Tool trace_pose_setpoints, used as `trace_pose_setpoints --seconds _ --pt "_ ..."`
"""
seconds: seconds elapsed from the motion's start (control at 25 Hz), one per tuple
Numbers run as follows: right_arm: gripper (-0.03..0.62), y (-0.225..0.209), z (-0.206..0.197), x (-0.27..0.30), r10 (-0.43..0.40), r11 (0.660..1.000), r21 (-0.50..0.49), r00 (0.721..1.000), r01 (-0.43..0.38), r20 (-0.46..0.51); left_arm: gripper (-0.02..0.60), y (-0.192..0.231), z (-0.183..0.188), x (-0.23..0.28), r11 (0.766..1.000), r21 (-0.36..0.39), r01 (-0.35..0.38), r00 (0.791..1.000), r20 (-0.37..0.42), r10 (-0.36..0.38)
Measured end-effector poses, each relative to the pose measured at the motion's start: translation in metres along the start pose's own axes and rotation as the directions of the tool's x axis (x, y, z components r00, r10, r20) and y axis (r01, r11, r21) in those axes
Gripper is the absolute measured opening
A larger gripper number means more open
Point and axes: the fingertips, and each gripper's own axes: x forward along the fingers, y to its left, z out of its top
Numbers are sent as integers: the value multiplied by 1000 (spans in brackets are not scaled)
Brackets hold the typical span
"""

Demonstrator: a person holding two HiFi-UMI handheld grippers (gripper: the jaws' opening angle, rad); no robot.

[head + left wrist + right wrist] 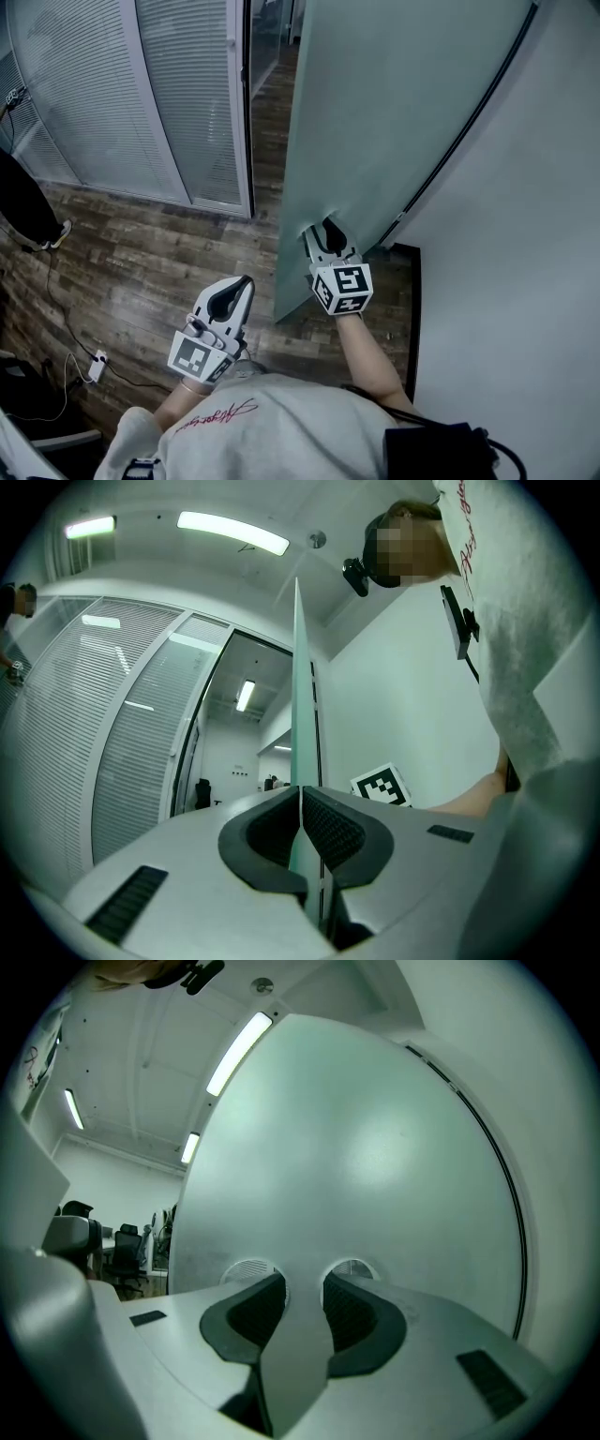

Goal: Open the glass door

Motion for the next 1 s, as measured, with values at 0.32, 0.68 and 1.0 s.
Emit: trace_pose_setpoints --seconds 0.32,0.68,1.0 --pt "130 -3 1 -42 55 998 1 998 -55 -13 25 -47 8 -2 999 22 -24 1000 18 24" --pt "131 -20 -7 -92 125 992 13 992 -125 -23 25 -107 3 5 996 56 -74 997 31 73" --pt "131 -21 3 -114 125 992 8 992 -125 -29 25 -122 16 3 995 72 -71 997 24 69"
